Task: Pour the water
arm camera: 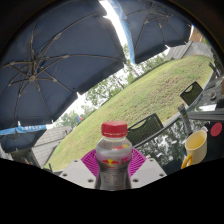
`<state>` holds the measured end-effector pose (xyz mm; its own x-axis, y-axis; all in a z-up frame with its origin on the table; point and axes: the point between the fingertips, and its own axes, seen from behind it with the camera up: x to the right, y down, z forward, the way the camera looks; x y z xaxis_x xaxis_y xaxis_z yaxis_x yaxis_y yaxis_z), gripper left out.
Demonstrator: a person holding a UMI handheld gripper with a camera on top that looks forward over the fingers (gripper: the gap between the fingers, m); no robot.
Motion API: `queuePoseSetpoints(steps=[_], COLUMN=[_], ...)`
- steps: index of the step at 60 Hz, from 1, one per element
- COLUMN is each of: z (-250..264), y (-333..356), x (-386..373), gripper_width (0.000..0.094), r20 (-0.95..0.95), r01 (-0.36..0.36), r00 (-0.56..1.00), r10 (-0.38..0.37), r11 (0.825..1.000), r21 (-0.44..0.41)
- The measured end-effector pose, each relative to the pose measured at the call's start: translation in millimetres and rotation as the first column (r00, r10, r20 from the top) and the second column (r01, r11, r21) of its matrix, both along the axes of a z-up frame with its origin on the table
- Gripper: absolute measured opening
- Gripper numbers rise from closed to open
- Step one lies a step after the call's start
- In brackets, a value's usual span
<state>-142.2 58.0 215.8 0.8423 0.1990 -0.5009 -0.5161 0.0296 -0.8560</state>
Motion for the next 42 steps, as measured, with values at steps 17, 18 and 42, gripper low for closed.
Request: queuePoseSetpoints(steps=[17, 18, 42], z=[-9, -13, -47], y=[35, 35, 48], x=[126, 131, 133], gripper_width=[0.0345, 0.0344, 0.0346], r20=[-0.772, -0.802, -0.970], r01=[-0.082, -0.100, -0.288], r00=[0.636, 0.597, 0.242], r10=[0.022, 0.025, 0.000], r11=[0.996, 0.994, 0.955], r21=[-0.039, -0.043, -0.071])
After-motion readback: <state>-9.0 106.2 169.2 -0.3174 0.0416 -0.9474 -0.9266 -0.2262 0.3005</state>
